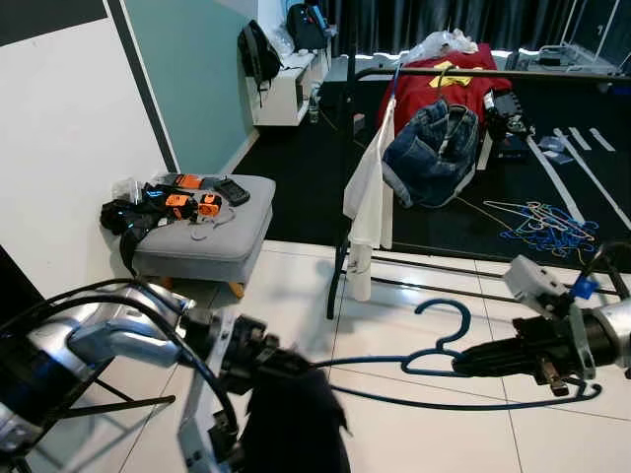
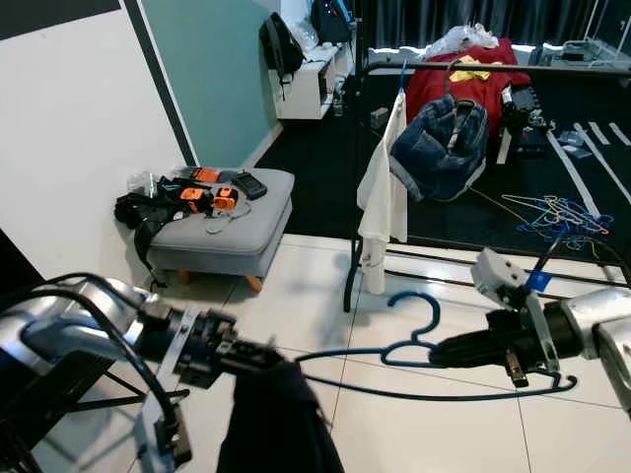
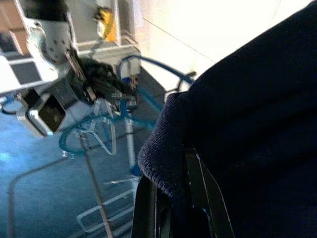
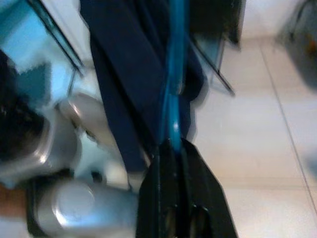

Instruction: Hang hanger

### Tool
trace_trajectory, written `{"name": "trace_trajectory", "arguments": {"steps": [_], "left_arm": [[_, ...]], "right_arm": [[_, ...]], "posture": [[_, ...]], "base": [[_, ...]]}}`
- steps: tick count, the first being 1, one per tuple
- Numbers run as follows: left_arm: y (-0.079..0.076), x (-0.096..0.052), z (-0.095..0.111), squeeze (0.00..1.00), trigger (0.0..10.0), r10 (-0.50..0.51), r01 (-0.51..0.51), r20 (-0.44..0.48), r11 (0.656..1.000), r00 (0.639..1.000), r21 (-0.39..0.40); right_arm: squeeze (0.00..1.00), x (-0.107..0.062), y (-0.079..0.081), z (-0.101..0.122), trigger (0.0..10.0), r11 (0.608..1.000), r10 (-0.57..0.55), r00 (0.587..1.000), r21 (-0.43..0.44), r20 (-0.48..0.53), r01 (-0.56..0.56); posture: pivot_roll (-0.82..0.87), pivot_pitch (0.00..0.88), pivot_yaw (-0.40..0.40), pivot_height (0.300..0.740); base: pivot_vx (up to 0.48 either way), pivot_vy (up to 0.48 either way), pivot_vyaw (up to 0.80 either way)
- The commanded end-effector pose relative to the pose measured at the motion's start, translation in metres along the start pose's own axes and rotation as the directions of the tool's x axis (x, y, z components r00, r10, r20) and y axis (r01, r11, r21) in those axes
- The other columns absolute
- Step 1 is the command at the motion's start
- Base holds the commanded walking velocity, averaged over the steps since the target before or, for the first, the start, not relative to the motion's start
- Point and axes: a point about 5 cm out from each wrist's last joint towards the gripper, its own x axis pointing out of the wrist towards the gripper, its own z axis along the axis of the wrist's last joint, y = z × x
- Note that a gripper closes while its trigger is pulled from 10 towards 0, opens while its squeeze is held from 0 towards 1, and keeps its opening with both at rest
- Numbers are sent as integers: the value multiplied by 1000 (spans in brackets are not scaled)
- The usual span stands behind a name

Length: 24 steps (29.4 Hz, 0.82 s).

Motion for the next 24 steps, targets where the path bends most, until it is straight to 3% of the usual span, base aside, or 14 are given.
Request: {"name": "trace_trajectory", "arguments": {"steps": [1,6,10,15,19,24], "left_arm": [[13,-2,-2,0,10000,45,-46,19,997,999,66],[17,-5,-3,0,10000,42,-50,72,992,997,117],[16,-13,-6,0,10000,-8,-14,116,982,993,188],[13,-18,-8,0,10000,-35,6,127,976,991,220],[12,-22,-11,0,10000,-55,25,110,965,992,261],[11,-20,-10,0,10000,-40,8,120,967,992,256]], "right_arm": [[0,-1,3,13,10000,999,29,998,-27,60,-27],[0,-6,4,18,10000,999,33,995,-18,93,-31],[0,-16,7,16,10000,1000,10,998,-4,66,-10],[0,-21,9,15,10000,1000,1,999,4,44,-1],[0,-32,16,6,10000,999,-26,996,35,-80,29],[0,-41,18,9,10000,998,-49,992,39,-116,53]], "posture": [[-127,0,76,740],[-127,0,81,740],[-133,0,93,740],[-137,0,97,740],[-142,0,103,740],[-148,0,106,740]], "base": [[0,0,0],[0,0,0],[0,0,0],[0,0,0],[0,0,0],[0,0,0]]}}
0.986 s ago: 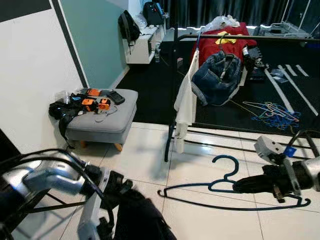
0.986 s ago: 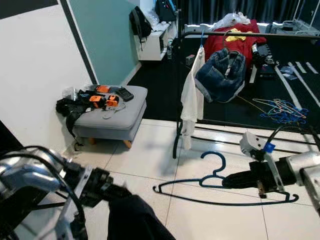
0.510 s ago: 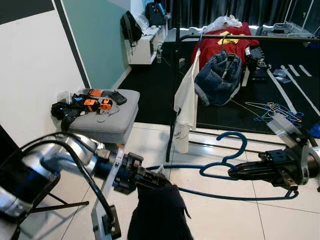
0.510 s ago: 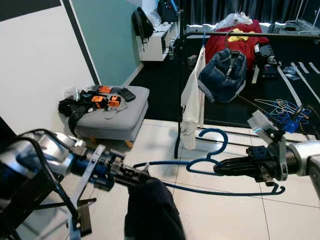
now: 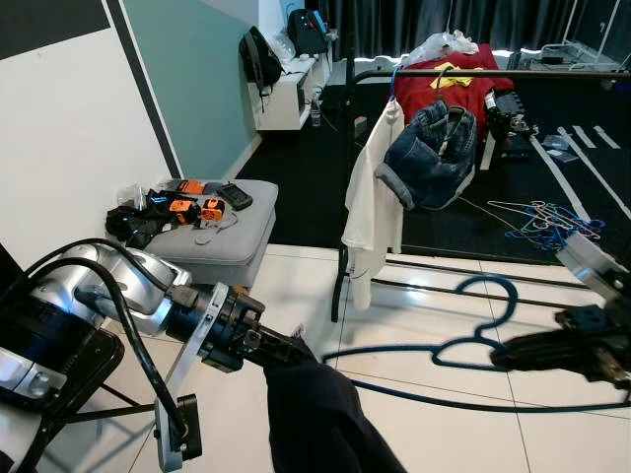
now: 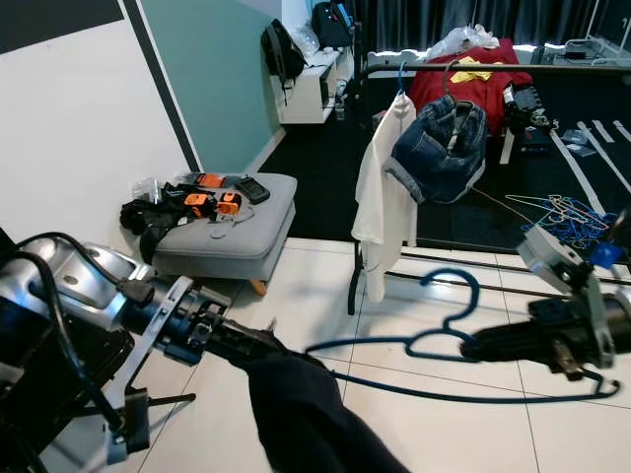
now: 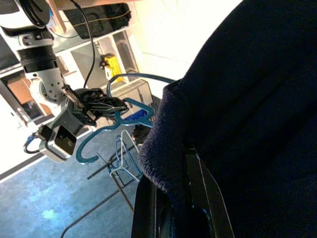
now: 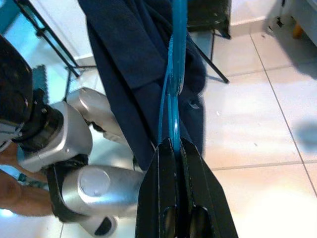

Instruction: Hang hanger

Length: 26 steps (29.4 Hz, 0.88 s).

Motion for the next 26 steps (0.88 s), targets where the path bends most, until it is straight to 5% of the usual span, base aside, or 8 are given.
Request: {"name": "trace_trajectory", "arguments": {"steps": [1,9,15,26], "left_arm": [[2,0,1,0,10000,23,-23,4,1000,1000,16],[1,4,2,0,10000,45,-45,14,999,999,16],[8,16,2,0,10000,107,-110,56,992,993,55],[11,17,2,0,10000,154,-157,47,985,987,67]], "right_arm": [[0,-3,3,9,10000,999,15,1000,-30,6,-15],[0,-5,13,22,10000,995,76,997,-61,-24,-77],[0,30,9,24,10000,976,187,982,-108,-20,-188],[0,54,-5,24,10000,976,144,987,-156,-75,-154]], "posture": [[-149,0,106,740],[-156,0,104,740],[-139,0,104,740],[-139,0,101,740]], "base": [[0,0,0],[0,0,0],[0,0,0],[0,0,0]]}}
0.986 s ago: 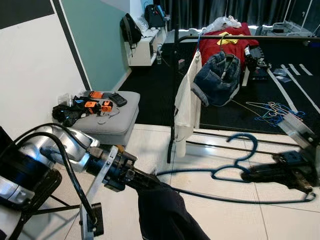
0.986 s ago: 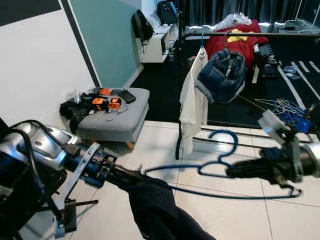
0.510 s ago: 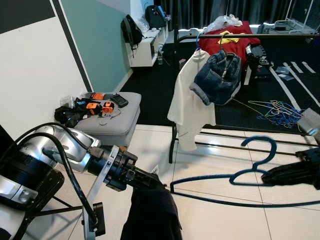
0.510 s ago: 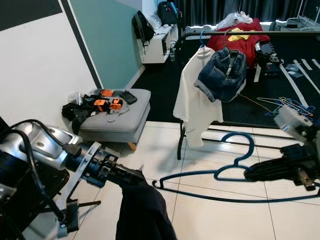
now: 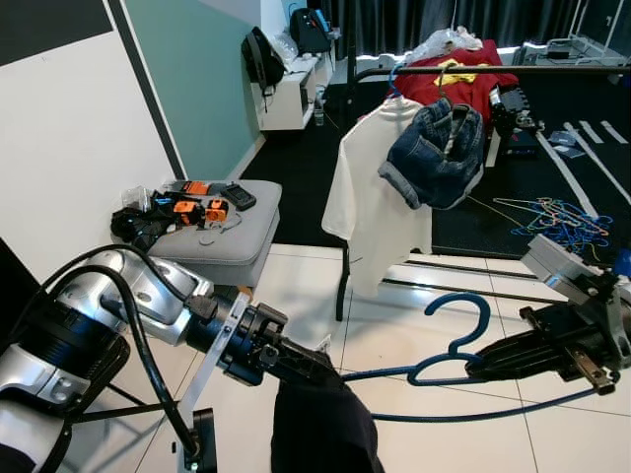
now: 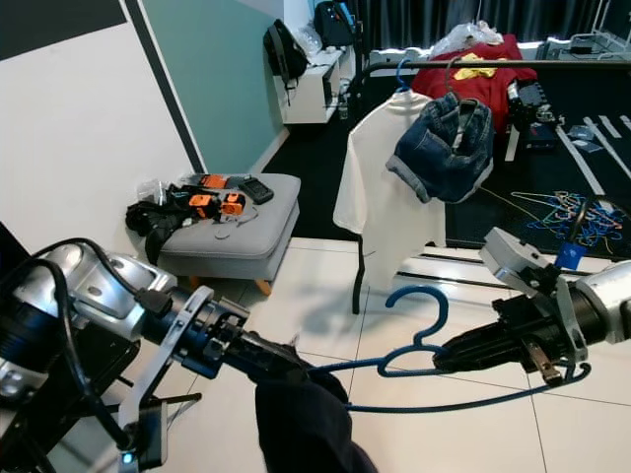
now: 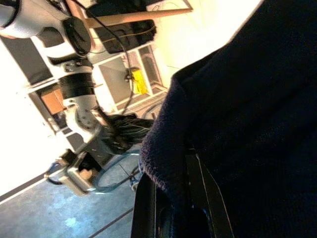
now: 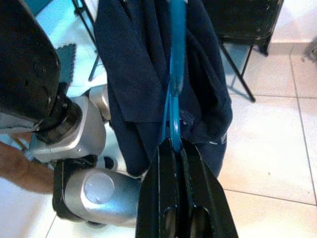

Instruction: Hang hanger

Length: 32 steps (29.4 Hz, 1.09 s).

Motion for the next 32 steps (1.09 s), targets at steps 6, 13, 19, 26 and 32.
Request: {"name": "trace_trajectory", "arguments": {"steps": [6,13,19,26,32], "left_arm": [[6,-3,-1,0,10000,106,-104,-46,994,993,29],[-2,19,-10,0,10000,369,-393,-230,917,900,-65],[12,49,-27,0,10000,519,-573,-292,808,803,-138],[22,60,-47,0,10000,594,-678,-352,709,723,-195],[25,76,-60,1000,10000,594,-712,-401,638,697,-293]], "right_arm": [[0,30,-13,-8,10000,995,-102,989,-18,-107,101],[0,83,-45,-8,10000,889,-451,891,66,-47,453],[0,98,-76,20,10000,698,-715,660,261,228,666],[0,96,-85,48,10000,653,-755,472,450,456,610],[0,99,-84,72,10000,713,-696,415,496,585,496]], "posture": [[-138,0,101,740],[-153,0,105,740],[-169,0,114,740],[-173,0,110,740],[-171,0,104,740]], "base": [[0,0,0],[0,0,0],[0,0,0],[0,0,0],[0,0,0]]}}
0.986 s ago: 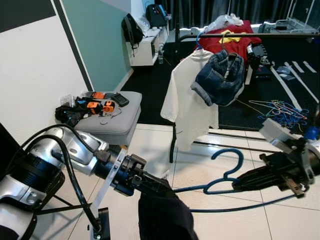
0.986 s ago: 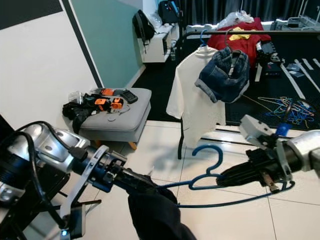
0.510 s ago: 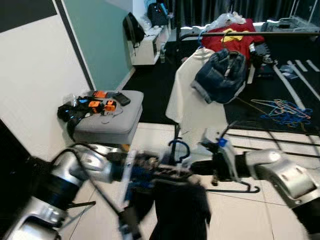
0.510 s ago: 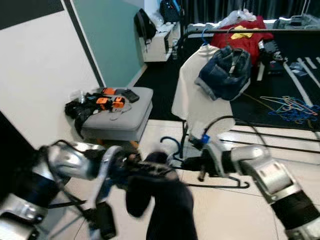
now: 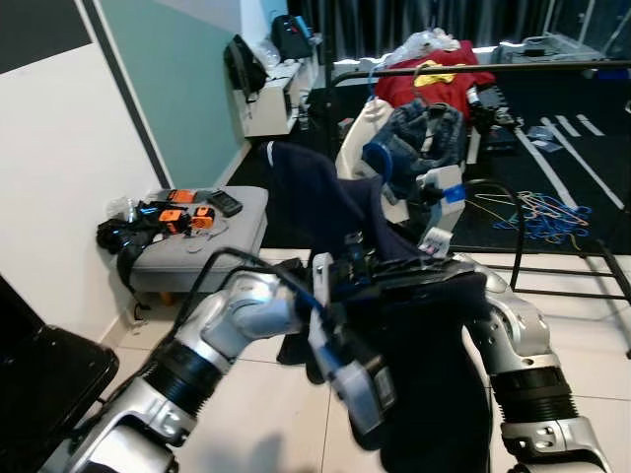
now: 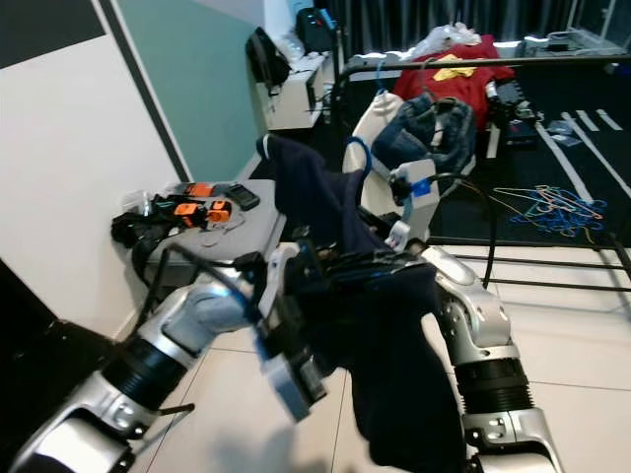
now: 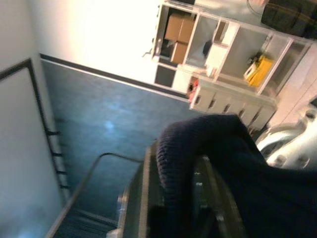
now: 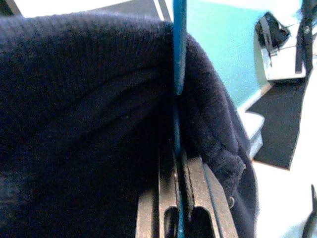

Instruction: Hang hanger

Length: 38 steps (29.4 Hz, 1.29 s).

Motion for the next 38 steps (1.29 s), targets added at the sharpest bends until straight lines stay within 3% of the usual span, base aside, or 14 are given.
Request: {"name": "trace_trajectory", "arguments": {"steps": [1,4,12,17,18,19,20,22,23,26,31,36,37,38], "left_arm": [[-12,1,-1,1000,10000,-31,29,-29,997,999,-68],[-27,0,-1,1000,10000,-74,66,-62,990,995,-128],[-29,-5,-2,1000,10000,-71,51,-123,986,990,-160],[-16,-18,-2,1000,10000,-16,-41,-199,959,980,-279],[0,-22,4,1000,10000,34,-96,-194,942,980,-322],[11,-23,7,1000,10000,71,-124,-188,950,980,-288],[11,-23,7,1000,10000,71,-124,-188,950,980,-288],[29,-25,9,1000,10000,84,-119,-204,979,975,-166],[29,-25,9,1000,10000,84,-119,-204,979,975,-166],[31,-40,1,1000,10000,-44,26,-309,998,950,-63],[34,-63,-1,1000,10000,-165,140,-414,986,895,-89],[29,-66,3,984,10000,-231,186,-421,972,877,-147],[16,-67,8,0,10000,-327,254,-397,940,858,-228],[16,-67,8,0,10000,-327,254,-397,940,858,-228]], "right_arm": [[0,10,15,11,10000,998,64,997,21,48,-65],[0,13,23,13,10000,995,102,994,17,43,-103],[0,11,32,6,10000,983,183,983,-25,-30,-184],[0,-3,29,2,10000,967,241,966,-61,-94,-247],[0,-14,15,5,10000,967,232,966,-76,-116,-242],[0,-19,7,8,10000,970,219,968,-82,-122,-229],[0,-19,7,8,10000,970,219,968,-82,-122,-229],[0,-30,-11,10,10000,976,180,974,-100,-139,-195],[0,-30,-11,10,10000,976,180,974,-100,-139,-195],[0,-45,-33,14,10000,985,105,984,-118,-143,-123],[0,-63,-46,27,10000,988,81,994,-125,-69,-89],[0,-66,-48,31,10000,989,78,996,-120,-39,-83],[0,-65,-44,35,10000,987,123,992,-106,-12,-124],[0,-65,-44,35,10000,987,123,992,-106,-12,-124]], "posture": [[-170,0,101,740],[-169,0,101,740],[-157,0,94,740],[-152,0,84,740],[-147,0,74,740],[-147,0,72,740],[-147,0,72,740],[-140,0,66,740],[-140,0,66,740],[-132,0,62,740],[-135,0,67,740],[-134,0,69,740],[-129,0,76,740],[-129,0,76,740]], "base": [[0,0,0],[0,0,0],[0,0,0],[0,0,0],[0,0,0],[0,0,0],[0,0,0],[0,0,0],[0,0,0],[0,0,0],[0,0,0],[0,0,0],[0,0,0],[0,0,0]]}}
